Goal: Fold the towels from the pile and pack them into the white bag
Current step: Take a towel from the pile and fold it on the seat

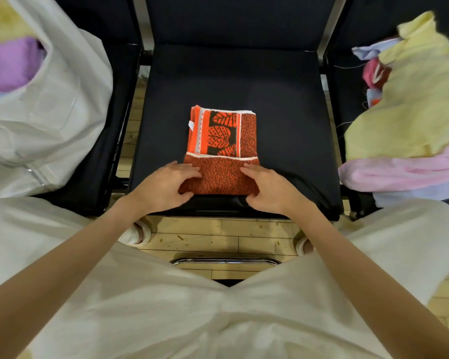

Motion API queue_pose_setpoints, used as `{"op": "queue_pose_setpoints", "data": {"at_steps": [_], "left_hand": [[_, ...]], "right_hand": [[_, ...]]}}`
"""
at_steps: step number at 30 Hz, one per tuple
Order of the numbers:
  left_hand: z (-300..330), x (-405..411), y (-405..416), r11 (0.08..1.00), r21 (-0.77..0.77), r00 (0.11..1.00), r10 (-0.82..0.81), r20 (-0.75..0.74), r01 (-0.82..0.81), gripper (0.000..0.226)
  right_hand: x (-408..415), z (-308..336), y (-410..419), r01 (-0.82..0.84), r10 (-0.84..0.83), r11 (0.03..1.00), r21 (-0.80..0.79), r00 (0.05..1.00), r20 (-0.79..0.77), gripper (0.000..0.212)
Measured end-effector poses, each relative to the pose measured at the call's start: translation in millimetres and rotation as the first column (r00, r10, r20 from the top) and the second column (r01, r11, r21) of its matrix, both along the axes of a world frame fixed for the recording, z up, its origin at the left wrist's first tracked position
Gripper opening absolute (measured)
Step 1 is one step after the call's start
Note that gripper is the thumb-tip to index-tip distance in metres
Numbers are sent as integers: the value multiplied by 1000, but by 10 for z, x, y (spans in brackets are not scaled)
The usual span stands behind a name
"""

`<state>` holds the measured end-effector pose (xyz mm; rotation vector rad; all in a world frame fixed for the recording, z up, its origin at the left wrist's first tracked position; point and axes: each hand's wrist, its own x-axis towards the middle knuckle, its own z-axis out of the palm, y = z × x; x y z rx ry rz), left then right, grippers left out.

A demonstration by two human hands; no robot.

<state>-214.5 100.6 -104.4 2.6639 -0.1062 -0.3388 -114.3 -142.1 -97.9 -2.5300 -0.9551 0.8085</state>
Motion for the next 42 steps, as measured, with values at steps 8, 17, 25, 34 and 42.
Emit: {"op": "queue_pose_setpoints", "data": {"at_steps": [8, 17, 25, 34, 42], "left_hand": [[26, 146, -25, 993, 109, 998, 48, 36, -52, 42], [365, 308, 4, 783, -481, 896, 444, -10, -394, 10], [117, 671, 73, 280, -603, 623, 611, -489, -747, 57], [-188, 688, -120, 537, -291, 600, 773, -205, -791, 58], [-46, 731, -192, 549, 22, 512, 792, -333, -835, 59]], "right_hand": [[129, -33, 36, 49, -46, 999, -19, 986, 159, 38], [350, 167, 2, 543, -433, 764, 349, 832, -348, 23], [559, -155, 330, 838, -645, 497, 226, 531, -550, 32], [566, -423, 440, 705, -658, 676, 215, 708, -257, 32], [639, -374, 494, 638, -619, 770, 6, 749, -237, 40]]}}
